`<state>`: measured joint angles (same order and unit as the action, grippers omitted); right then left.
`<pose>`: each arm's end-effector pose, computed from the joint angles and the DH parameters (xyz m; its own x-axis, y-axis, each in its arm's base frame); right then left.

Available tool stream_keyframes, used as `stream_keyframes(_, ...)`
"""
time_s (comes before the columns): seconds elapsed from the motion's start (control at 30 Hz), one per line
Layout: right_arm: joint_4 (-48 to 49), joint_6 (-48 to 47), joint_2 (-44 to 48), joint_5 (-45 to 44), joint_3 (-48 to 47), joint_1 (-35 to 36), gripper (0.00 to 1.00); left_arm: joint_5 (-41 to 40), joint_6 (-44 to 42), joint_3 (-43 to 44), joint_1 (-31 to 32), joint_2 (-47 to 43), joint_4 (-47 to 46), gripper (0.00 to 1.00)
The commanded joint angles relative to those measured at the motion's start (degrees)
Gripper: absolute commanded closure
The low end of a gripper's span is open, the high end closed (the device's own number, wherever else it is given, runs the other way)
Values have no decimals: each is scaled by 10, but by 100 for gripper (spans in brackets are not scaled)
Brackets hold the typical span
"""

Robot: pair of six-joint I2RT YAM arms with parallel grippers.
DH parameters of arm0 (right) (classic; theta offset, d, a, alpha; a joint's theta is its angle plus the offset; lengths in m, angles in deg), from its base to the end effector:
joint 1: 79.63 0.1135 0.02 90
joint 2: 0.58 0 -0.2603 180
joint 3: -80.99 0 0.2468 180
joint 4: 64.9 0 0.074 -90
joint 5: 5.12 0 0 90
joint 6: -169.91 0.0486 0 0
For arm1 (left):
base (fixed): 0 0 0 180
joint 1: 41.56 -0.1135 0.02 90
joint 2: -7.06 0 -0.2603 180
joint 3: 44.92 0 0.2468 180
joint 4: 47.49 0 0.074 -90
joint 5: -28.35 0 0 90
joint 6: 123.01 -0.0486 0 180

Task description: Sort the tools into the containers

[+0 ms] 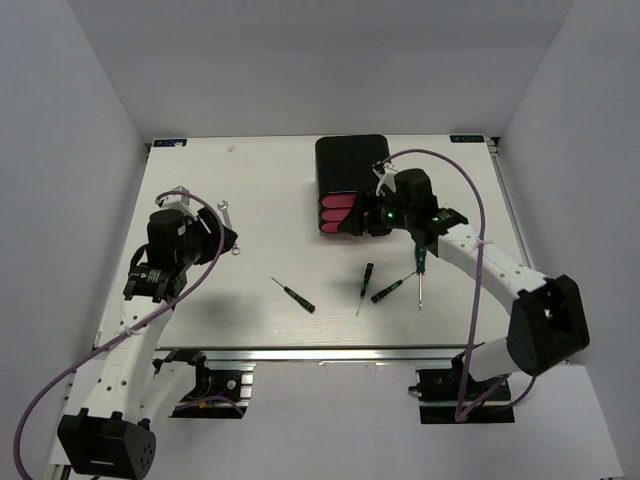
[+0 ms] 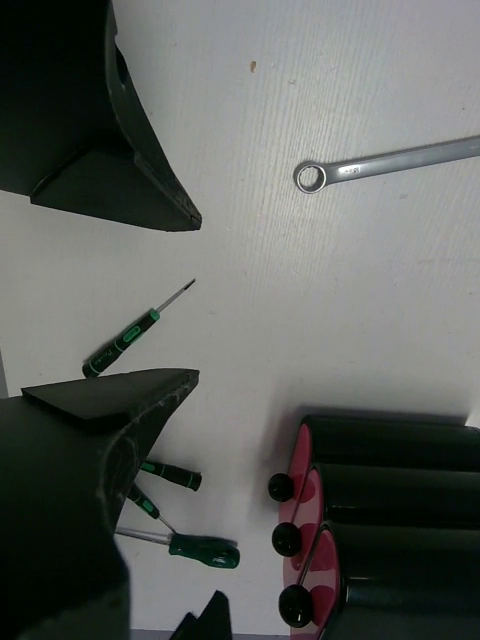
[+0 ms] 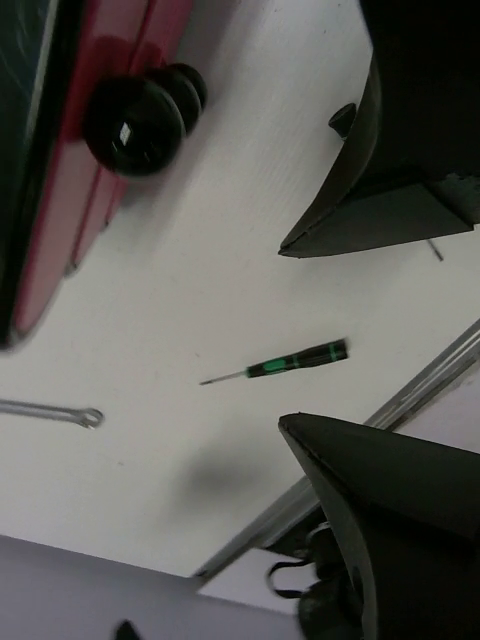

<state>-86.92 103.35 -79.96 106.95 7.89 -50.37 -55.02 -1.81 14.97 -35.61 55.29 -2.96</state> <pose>0.2721 0.1734 0.2859 -0.6745 0.0447 -0.7370 -0.5159 0.6856 0.5137 0.1894 -0.0254 0.2912 -0.5650 -0.4585 -0.6860 -0.1091 0.8656 -0.4887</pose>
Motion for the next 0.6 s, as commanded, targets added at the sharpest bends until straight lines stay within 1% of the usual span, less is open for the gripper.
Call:
stream_keyframes(0.0, 17, 135, -42, -90, -53, -2, 30, -6, 2, 26, 1, 5, 7, 33)
stream_keyframes(0.17, -14, 146, -82, -150, -104, -2, 30, -7, 14, 20, 1, 8, -13, 32)
stream_keyframes(0.3, -1, 145, -103, -173, -113, -3, 31, 3, 23, 6, 1, 14, -29, 31)
stream_keyframes(0.33, 1, 147, -105, -175, -114, -3, 32, 6, 25, 3, 1, 15, -31, 31)
stream_keyframes(0.57, -12, 138, -110, -218, -116, -3, 36, 7, 20, 1, 1, 28, -42, 30)
